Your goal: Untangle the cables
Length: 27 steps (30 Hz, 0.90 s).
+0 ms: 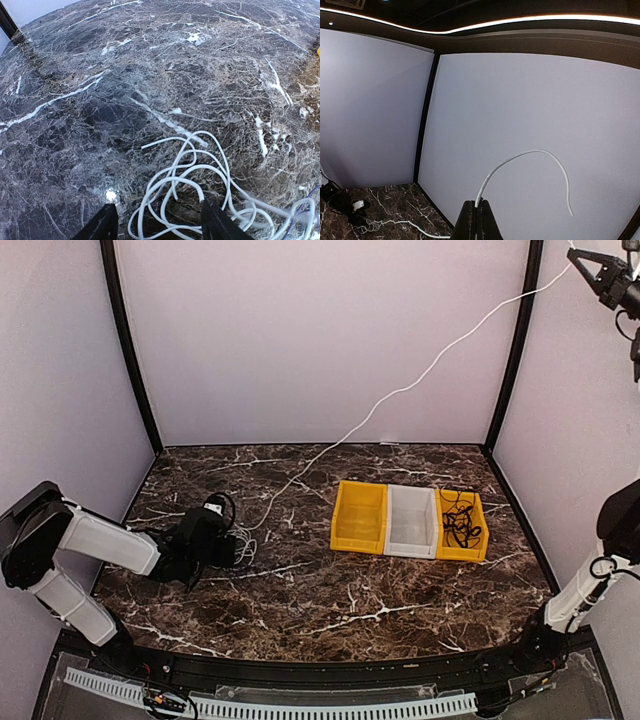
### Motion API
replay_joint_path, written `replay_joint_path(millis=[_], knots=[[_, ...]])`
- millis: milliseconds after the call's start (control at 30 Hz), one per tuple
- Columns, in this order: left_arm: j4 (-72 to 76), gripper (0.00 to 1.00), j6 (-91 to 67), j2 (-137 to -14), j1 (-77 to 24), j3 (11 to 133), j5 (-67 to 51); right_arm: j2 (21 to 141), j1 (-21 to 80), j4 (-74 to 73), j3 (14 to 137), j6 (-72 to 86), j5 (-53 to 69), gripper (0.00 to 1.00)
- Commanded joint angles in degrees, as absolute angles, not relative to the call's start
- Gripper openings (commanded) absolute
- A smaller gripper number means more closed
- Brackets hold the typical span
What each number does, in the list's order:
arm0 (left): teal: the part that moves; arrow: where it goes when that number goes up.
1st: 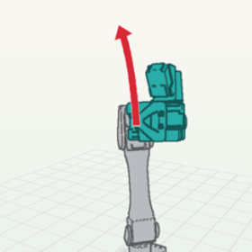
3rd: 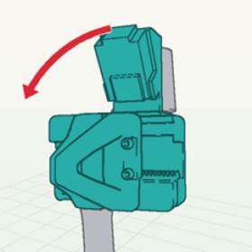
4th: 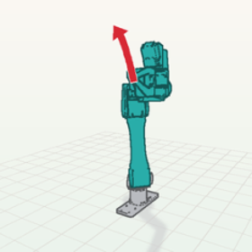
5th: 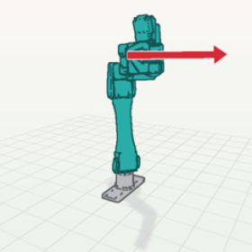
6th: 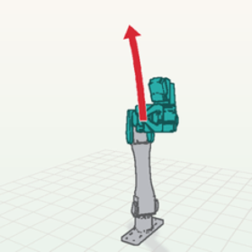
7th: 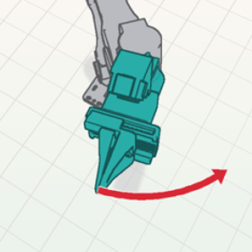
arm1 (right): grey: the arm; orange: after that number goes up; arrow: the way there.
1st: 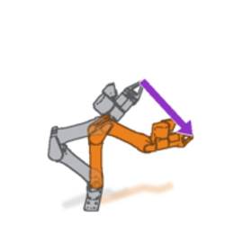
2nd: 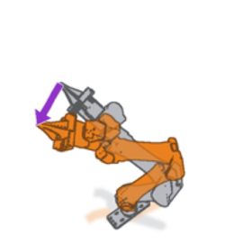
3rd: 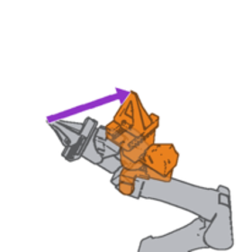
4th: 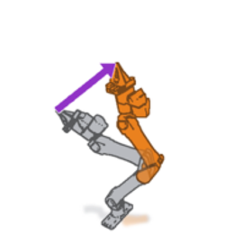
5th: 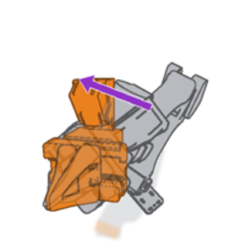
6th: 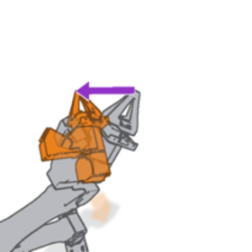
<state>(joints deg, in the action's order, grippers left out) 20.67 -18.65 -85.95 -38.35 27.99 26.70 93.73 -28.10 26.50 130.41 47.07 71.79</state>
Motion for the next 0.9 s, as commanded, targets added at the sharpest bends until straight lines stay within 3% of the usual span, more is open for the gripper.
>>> replay_joint_path(millis=[0,67,233,300,600,867], knots=[[18.04,0.58,-20.2,-86.33,-37.97,29.27,26.86,92.2,-27.31,27.74,124.74,47.5,71.2,0.0],[18.84,0.56,-20.21,-85.82,-37.92,29.06,25.76,90.46,-24.34,23.97,120.65,42.85,73.06,0.0],[22.91,0.52,-19.65,-82.9,-37.97,27.73,21.55,86.27,-7.99,-16.57,116.5,5.54,68.14,0.0],[23.87,0.51,-19.53,-81.63,-37.97,27.2,20.94,85.95,-1.85,-24.22,114.03,-1.93,64.99,0.0],[24.39,0.51,-20.7,-78.04,-37.97,25.85,19.46,86.6,27.84,-35.22,99.02,-21.93,42.51,0.0],[24.58,0.51,-24.4,-72.96,-37.96,23.2,19.12,98.7,38.44,-35.91,98.52,-27.64,31.04,0.0]])
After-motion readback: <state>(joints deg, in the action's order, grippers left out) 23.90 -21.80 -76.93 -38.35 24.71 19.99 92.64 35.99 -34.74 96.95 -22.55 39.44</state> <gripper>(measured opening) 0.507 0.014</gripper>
